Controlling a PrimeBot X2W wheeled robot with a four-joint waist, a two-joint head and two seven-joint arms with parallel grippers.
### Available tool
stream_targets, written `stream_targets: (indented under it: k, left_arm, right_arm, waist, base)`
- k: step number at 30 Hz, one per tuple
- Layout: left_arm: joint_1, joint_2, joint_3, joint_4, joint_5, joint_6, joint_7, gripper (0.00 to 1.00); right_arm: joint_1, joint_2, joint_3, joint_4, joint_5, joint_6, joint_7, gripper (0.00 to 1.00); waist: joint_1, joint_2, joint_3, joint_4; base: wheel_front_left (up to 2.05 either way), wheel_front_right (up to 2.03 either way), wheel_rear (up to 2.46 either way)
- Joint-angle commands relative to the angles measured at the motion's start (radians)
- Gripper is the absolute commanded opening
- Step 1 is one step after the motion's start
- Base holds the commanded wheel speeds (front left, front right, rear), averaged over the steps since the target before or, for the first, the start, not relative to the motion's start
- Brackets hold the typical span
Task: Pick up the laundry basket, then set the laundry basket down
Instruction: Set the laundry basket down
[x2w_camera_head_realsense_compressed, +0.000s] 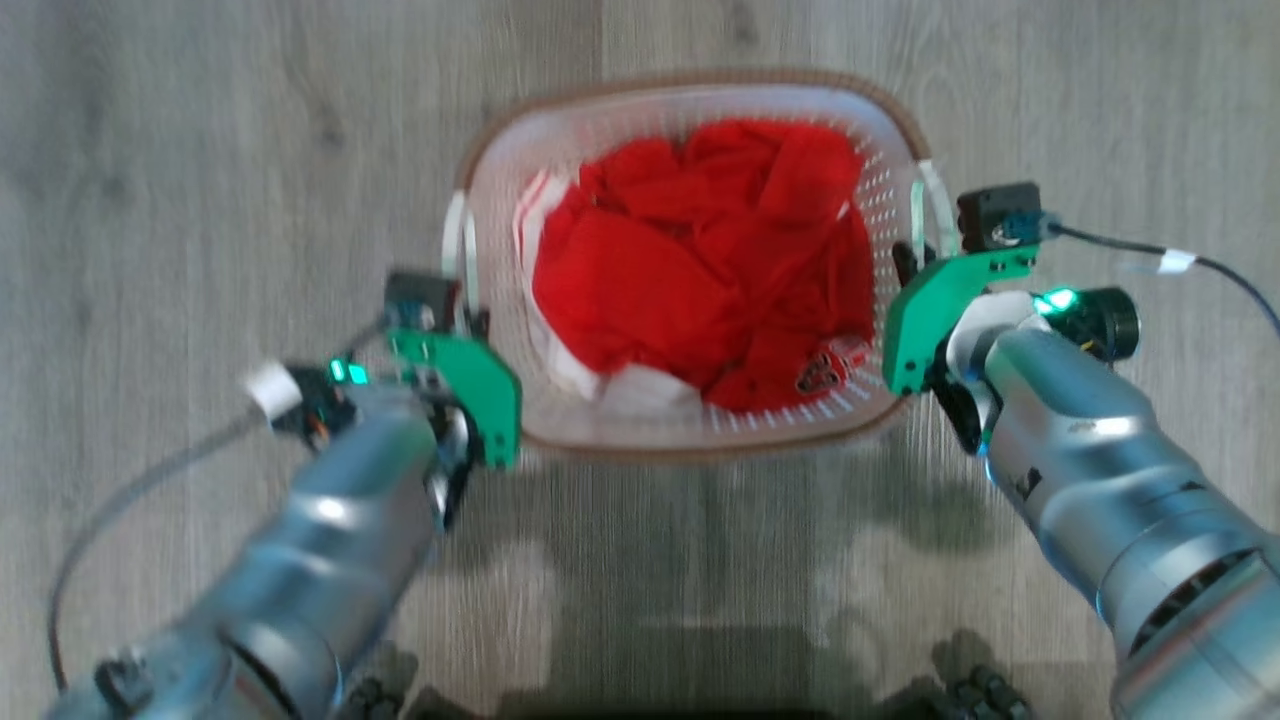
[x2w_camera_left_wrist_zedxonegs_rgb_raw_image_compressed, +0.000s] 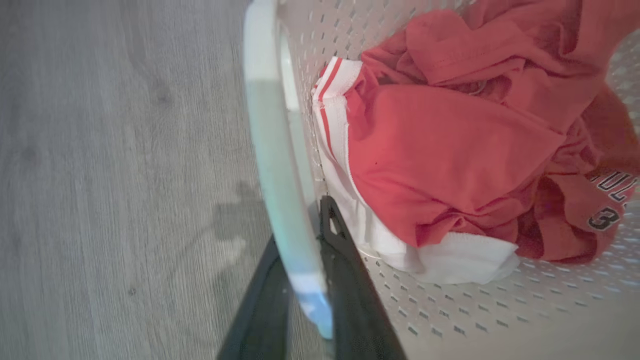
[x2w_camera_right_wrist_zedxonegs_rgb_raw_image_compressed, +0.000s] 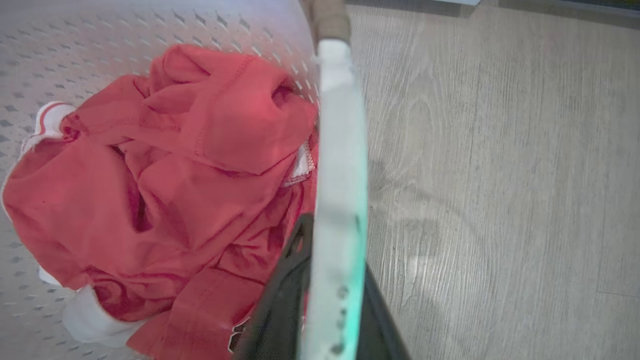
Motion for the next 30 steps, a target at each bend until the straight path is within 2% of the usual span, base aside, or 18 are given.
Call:
stream_targets:
  k: [1, 13, 30]
  left_arm:
    - [-0.086, 0.022, 0.020, 0.014, 0.004, -0.013, 0.004, 0.00]
    - [-0.189, 0.018, -0.005, 0.064, 0.016, -0.050, 0.006, 0.00]
    - [-0.206, 0.018, -0.047, 0.011, -0.014, -0.033, 0.012, 0.00]
  right_arm:
    - [-0.004, 0.019, -0.017, -0.018, -0.035, 0.003, -0.018, 0.00]
    - [-0.032, 0.019, -0.173, -0.017, -0.200, 0.003, -0.013, 0.00]
    - [-0.052, 0.019, -0.283, -0.017, -0.315, 0.003, -0.010, 0.00]
  waist:
    - [-0.0004, 0.0000, 0.070, -0.004]
    - [-0.0004, 0.0000, 0.189, 0.006]
    - [-0.0004, 0.0000, 0.291, 0.019]
  base:
    - [0.00, 0.00, 0.00]
    - [0.00, 0.00, 0.00]
    - [0.00, 0.00, 0.00]
